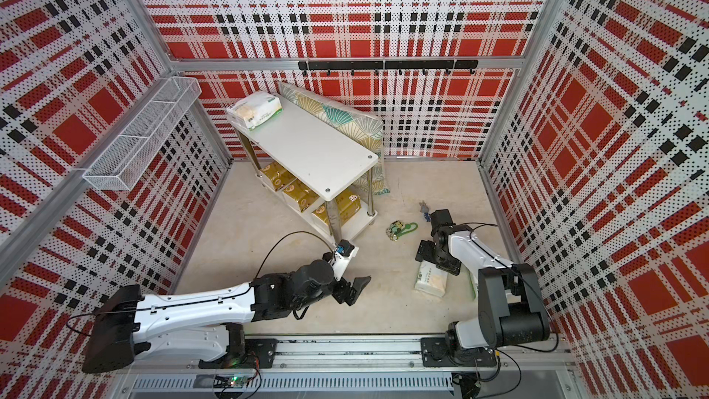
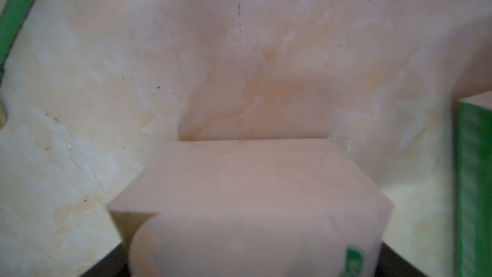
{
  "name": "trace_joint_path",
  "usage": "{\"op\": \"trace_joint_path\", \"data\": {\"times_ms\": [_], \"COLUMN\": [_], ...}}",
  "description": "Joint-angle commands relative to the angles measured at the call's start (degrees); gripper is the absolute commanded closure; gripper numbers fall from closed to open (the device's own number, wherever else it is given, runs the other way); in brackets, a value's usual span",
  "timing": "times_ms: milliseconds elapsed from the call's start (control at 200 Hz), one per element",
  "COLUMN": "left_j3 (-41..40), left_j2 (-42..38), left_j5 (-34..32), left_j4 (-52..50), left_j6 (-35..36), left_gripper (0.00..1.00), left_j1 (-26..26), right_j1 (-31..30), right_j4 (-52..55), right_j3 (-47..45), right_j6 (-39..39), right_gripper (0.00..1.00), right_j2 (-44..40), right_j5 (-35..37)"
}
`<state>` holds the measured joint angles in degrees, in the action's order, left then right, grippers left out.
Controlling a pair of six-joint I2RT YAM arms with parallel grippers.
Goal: Place the tissue boxes on the shelf by color
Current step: Pick up the box of tissues from the center of the board.
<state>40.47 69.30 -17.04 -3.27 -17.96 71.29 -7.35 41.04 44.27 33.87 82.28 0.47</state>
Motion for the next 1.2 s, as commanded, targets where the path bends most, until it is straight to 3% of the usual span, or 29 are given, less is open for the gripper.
{"op": "trace_joint_path", "data": {"times_ms": [0, 371, 496, 701, 1192], "left_j3": [-2.5, -10.2, -9.9, -10.3, -6.4], "left_j2": [0.5, 2.5, 6.0, 10.0, 18.3], "left_j5": [-0.7, -4.5, -6.5, -3.9, -7.8], "left_j4": [5.5, 22.1, 25.4, 31.1, 35.6], "left_j6": [2.8, 9.5, 12.5, 14.9, 20.1], "left_gripper": [0.05, 0.0, 0.01, 0.01, 0.01], "left_j1": [1.6, 5.6, 7.1, 7.3, 7.1], "right_j1": [-1.5, -7.5, -9.7, -12.3, -15.4], "right_j4": [-2.3, -1.9, -1.8, -1.7, -3.8], "right_j3": [-0.4, 1.4, 2.0, 2.4, 3.6], "right_j6": [4.3, 15.0, 20.7, 28.2, 37.1], "right_gripper": [0.09, 0.14, 0.13, 0.14, 0.14], "right_j2": [-0.5, 0.0, -1.5, -4.0, -6.6], "right_j5": [-2.4, -6.8, -7.9, -9.4, -11.7]}}
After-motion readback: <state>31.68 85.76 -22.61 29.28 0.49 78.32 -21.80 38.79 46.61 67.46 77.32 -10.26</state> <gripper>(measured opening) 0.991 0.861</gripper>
